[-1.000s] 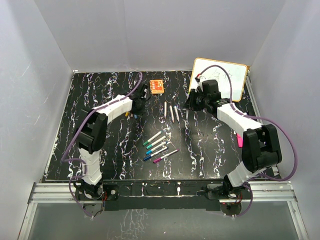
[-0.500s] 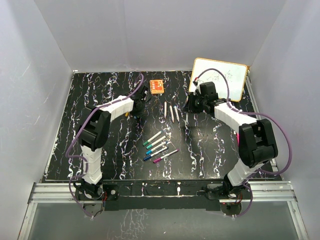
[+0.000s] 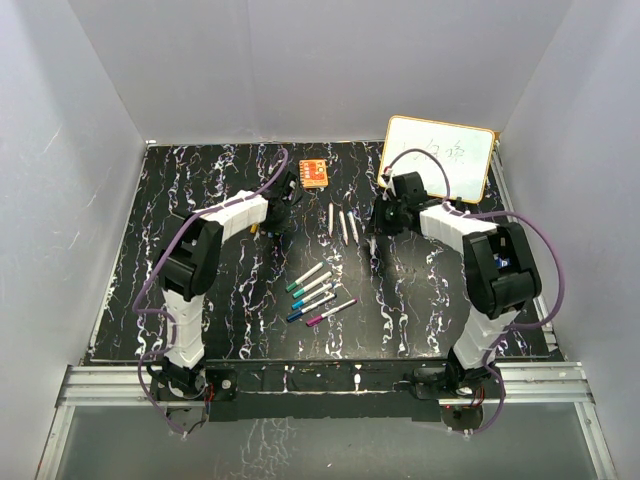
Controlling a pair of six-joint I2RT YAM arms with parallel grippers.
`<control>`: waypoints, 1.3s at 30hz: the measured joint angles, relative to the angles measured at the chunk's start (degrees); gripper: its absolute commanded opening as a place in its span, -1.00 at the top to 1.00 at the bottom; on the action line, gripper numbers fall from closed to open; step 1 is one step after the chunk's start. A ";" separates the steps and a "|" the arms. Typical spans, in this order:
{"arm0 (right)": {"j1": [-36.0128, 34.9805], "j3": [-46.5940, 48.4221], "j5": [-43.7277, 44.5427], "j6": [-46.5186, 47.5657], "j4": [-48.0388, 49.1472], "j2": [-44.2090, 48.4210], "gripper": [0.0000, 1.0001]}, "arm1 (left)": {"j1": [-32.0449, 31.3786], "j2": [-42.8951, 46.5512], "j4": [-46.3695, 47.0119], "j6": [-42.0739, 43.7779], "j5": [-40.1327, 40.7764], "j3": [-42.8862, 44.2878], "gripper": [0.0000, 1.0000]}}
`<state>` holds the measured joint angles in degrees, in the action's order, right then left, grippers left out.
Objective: Open the pen caps
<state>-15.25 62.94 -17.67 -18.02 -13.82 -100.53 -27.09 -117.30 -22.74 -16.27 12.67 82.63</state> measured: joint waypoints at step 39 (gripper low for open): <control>0.00 8.96 1.27 -0.28 2.01 -12.39 0.26 | -0.83 28.26 9.60 -2.40 -11.61 -20.06 0.31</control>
<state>-15.25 71.90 -16.40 -18.31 -11.81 -112.92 -27.92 -89.03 -13.15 -18.68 1.06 62.57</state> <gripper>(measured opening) 0.361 0.340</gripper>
